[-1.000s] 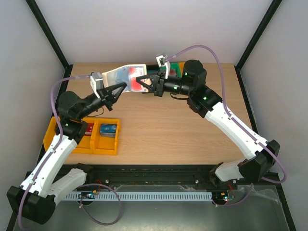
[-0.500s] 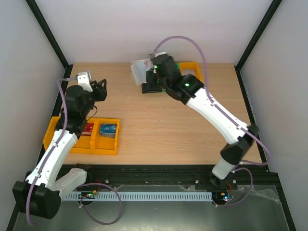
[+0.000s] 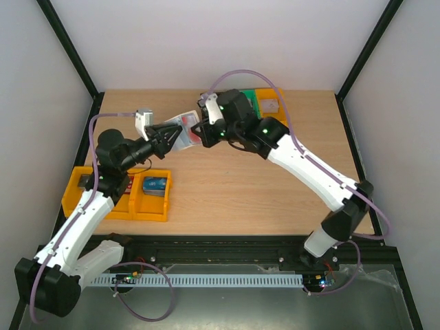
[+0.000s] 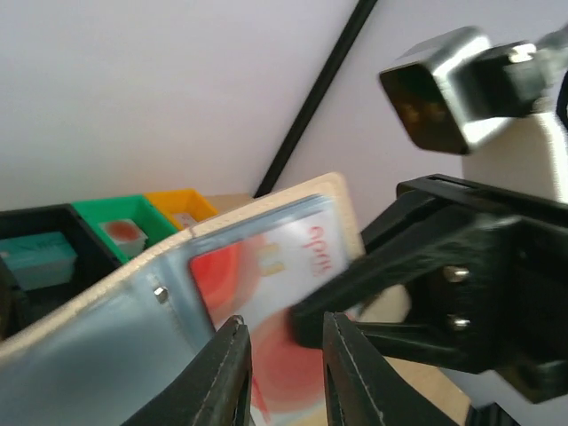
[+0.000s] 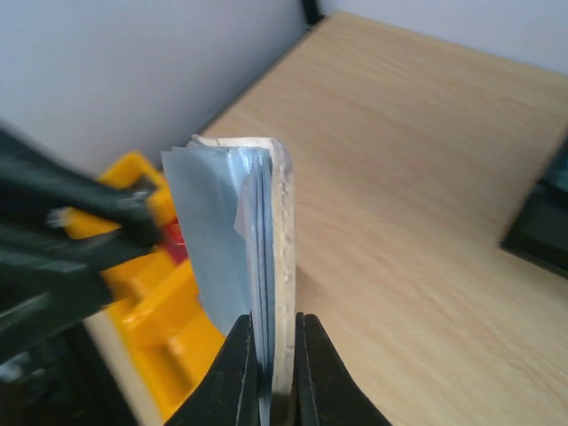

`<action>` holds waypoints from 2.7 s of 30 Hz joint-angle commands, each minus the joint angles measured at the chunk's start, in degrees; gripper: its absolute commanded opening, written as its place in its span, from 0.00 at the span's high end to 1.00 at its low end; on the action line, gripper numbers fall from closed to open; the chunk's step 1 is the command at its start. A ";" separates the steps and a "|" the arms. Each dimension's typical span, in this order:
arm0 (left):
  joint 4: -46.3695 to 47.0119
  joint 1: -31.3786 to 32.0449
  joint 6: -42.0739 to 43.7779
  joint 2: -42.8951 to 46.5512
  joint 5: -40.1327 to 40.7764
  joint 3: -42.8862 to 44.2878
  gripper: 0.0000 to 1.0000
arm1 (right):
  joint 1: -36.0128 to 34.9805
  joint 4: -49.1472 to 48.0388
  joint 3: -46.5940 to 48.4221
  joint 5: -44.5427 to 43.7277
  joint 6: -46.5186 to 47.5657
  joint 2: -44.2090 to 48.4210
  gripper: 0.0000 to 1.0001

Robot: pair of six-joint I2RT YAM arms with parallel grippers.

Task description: Take the credit cards out of the card holder

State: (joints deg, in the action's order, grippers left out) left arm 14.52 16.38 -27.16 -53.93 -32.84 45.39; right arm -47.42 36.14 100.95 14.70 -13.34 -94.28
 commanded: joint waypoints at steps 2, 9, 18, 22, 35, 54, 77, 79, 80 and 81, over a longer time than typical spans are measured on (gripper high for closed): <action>3.56 -0.28 -2.53 0.50 -5.54 -0.47 0.74 | 1.88 -18.65 -9.73 20.62 0.53 9.64 0.98; 12.63 -4.00 -12.58 -0.42 -12.22 -1.24 0.70 | 1.81 -26.15 -16.61 32.52 2.87 13.55 0.98; 17.36 -1.91 -13.18 -1.34 -21.67 0.45 0.69 | 1.81 -28.42 -16.94 35.03 1.82 11.67 0.98; 17.10 -1.36 -12.58 -1.69 -22.20 0.38 0.69 | 1.72 -33.01 -17.29 36.51 -0.45 10.75 0.98; 11.42 1.66 -1.48 -2.11 -26.69 1.61 0.97 | -0.07 -27.95 -11.73 25.20 2.62 4.28 0.98; 19.32 -0.83 -9.68 -1.01 -29.14 0.74 0.97 | 5.85 -34.48 -20.02 38.99 0.85 7.52 0.97; 9.78 -0.40 -0.67 -1.65 -21.80 1.95 0.98 | -4.26 -21.33 -13.64 19.49 15.85 3.24 0.98; 11.62 -0.39 -1.92 -1.17 -23.45 1.50 0.98 | -4.17 -21.12 -13.71 19.89 15.77 3.23 0.98; 12.46 -0.45 -2.63 -0.81 -24.07 1.27 0.98 | -4.08 -21.11 -13.90 19.98 15.60 3.35 0.98; 12.73 -0.42 -3.01 -0.43 -24.34 1.03 0.98 | -3.91 -21.23 -14.05 20.09 15.37 3.48 0.98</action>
State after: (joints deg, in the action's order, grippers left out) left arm 18.98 12.36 -27.99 -55.88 -42.30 45.30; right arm -47.22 16.01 86.30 29.91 -0.05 -87.53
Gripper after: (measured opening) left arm 0.046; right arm 0.052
